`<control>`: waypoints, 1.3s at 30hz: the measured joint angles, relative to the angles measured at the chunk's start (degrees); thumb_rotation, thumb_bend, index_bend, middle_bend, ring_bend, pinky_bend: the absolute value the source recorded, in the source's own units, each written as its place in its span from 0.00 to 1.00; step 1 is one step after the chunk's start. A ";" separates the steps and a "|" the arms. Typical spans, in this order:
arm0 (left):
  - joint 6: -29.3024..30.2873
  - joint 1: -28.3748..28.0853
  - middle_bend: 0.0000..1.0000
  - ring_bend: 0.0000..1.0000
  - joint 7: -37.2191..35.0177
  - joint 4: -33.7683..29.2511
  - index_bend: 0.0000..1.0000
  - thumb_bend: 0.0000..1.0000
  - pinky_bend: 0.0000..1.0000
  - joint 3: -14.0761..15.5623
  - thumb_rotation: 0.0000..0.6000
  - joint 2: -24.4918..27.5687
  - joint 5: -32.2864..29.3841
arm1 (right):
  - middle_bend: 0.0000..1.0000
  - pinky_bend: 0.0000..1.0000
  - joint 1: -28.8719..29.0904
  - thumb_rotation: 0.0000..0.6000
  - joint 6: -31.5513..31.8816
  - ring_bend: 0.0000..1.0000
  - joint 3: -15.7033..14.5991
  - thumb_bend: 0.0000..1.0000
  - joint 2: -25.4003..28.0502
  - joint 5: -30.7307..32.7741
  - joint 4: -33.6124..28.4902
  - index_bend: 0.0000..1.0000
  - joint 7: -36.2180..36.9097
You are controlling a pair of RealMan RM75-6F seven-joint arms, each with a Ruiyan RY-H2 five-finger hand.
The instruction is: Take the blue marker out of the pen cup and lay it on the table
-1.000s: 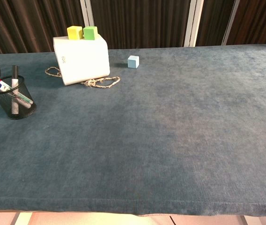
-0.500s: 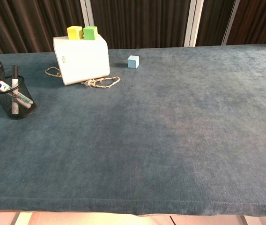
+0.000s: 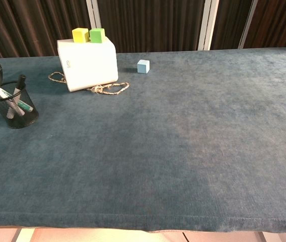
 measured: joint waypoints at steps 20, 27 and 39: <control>14.03 2.85 0.72 0.66 3.82 -22.65 0.62 0.47 0.43 -0.58 1.00 11.64 10.21 | 0.09 0.14 -0.11 1.00 0.07 0.00 -0.08 0.13 -0.78 -0.15 1.02 0.04 0.61; 8.32 -3.52 0.71 0.66 6.73 -22.21 0.62 0.47 0.42 -2.57 1.00 3.46 11.08 | 0.09 0.14 0.20 1.00 0.01 0.00 0.00 0.13 -0.68 -0.54 1.09 0.04 0.89; -1.61 -15.98 0.70 0.65 7.57 -0.14 0.61 0.45 0.40 -7.54 1.00 -16.22 4.88 | 0.09 0.14 -0.52 1.00 0.27 0.00 -0.21 0.13 -0.38 0.17 1.71 0.04 1.78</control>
